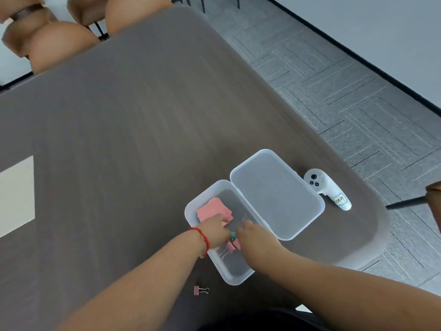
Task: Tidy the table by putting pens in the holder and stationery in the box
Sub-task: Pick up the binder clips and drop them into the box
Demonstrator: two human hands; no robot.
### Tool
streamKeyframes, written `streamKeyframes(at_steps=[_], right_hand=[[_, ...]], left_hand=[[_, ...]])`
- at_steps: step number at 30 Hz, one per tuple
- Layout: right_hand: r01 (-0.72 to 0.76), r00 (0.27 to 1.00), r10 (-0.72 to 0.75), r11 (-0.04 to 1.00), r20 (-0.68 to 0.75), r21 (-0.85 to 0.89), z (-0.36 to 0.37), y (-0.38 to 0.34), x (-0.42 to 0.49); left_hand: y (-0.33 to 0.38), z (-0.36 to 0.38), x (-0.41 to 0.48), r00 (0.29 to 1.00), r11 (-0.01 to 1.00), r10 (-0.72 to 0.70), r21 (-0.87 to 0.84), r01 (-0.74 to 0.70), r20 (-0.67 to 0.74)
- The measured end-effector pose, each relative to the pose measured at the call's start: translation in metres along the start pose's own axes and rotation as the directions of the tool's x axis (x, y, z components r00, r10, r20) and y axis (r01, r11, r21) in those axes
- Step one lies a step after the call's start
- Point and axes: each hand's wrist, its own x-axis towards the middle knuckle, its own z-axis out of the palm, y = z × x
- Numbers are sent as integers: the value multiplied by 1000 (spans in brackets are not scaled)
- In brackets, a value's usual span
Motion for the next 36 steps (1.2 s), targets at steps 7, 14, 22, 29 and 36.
streamKeyframes(at_steps=[7,14,22,29,36], right_hand=[[393,920,-382,884,-93,253,-29,-75,-26],[381,901,-378,924,214,29,21,-114,5],[403,894,-362,907,263,-121,47,-128,18],[348,910,-354,935,214,67,5,-127,-1],[68,995,-68,998,-79,-1,-26,-30,-20]], left_hand=[[-85,-68,-15,812,921,-69,-350,-172,-580],[-142,-11,10,963,979,-107,145,146,-246],[-150,21,32,919,975,160,202,-91,-360],[-158,18,32,948,964,157,253,-85,-278],[-159,10,28,949,993,120,51,-110,-292]])
